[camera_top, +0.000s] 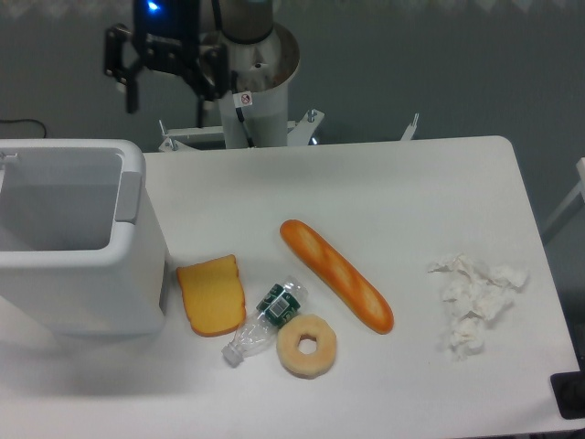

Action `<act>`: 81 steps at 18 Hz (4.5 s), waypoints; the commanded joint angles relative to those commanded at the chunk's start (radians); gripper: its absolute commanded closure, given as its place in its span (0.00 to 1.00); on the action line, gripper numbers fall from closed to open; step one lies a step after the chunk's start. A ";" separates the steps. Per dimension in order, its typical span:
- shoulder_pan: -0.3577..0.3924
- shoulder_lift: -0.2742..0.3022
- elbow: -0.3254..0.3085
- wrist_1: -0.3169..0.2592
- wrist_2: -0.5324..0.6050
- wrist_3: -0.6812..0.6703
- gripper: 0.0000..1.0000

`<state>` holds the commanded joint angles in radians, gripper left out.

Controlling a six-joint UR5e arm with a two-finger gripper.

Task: Close the trash can
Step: 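Move the gripper up and over behind the open trash can lid, then lower the gripper behind the raised lid of the trash can, then push the raised lid forward and down with the gripper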

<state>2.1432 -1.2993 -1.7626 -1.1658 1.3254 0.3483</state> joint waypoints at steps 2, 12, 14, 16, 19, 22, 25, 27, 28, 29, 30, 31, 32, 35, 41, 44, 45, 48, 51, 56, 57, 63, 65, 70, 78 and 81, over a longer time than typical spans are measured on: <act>-0.031 0.000 0.006 0.003 -0.017 0.001 0.00; -0.172 -0.024 0.015 0.049 -0.075 -0.009 0.00; -0.201 -0.049 0.035 0.052 -0.071 -0.026 0.00; -0.227 -0.084 0.067 0.052 -0.068 -0.049 0.00; -0.252 -0.109 0.103 0.054 -0.066 -0.063 0.00; -0.270 -0.118 0.107 0.054 -0.066 -0.064 0.00; -0.292 -0.138 0.117 0.066 -0.065 -0.066 0.00; -0.315 -0.147 0.124 0.067 -0.052 -0.081 0.00; -0.328 -0.156 0.132 0.067 -0.042 -0.087 0.00; -0.342 -0.167 0.140 0.067 -0.026 -0.091 0.00; -0.351 -0.178 0.150 0.067 -0.012 -0.098 0.00; -0.355 -0.190 0.164 0.072 -0.008 -0.110 0.00; -0.359 -0.201 0.175 0.078 -0.005 -0.117 0.00; -0.361 -0.218 0.196 0.081 0.005 -0.129 0.00; -0.359 -0.218 0.206 0.083 0.030 -0.129 0.00; -0.356 -0.218 0.207 0.084 0.043 -0.129 0.00; -0.356 -0.218 0.209 0.083 0.044 -0.129 0.00; -0.351 -0.213 0.207 0.083 0.046 -0.129 0.00; -0.348 -0.213 0.207 0.084 0.066 -0.129 0.00; -0.322 -0.213 0.207 0.084 0.069 -0.129 0.00; -0.319 -0.213 0.209 0.084 0.070 -0.127 0.00; -0.289 -0.213 0.207 0.083 0.072 -0.124 0.00; -0.278 -0.212 0.206 0.083 0.072 -0.123 0.00; -0.247 -0.207 0.199 0.083 0.072 -0.120 0.00; -0.212 -0.207 0.193 0.083 0.072 -0.115 0.00; -0.193 -0.212 0.184 0.083 0.072 -0.110 0.00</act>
<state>1.9497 -1.5110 -1.5784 -1.0830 1.3974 0.2378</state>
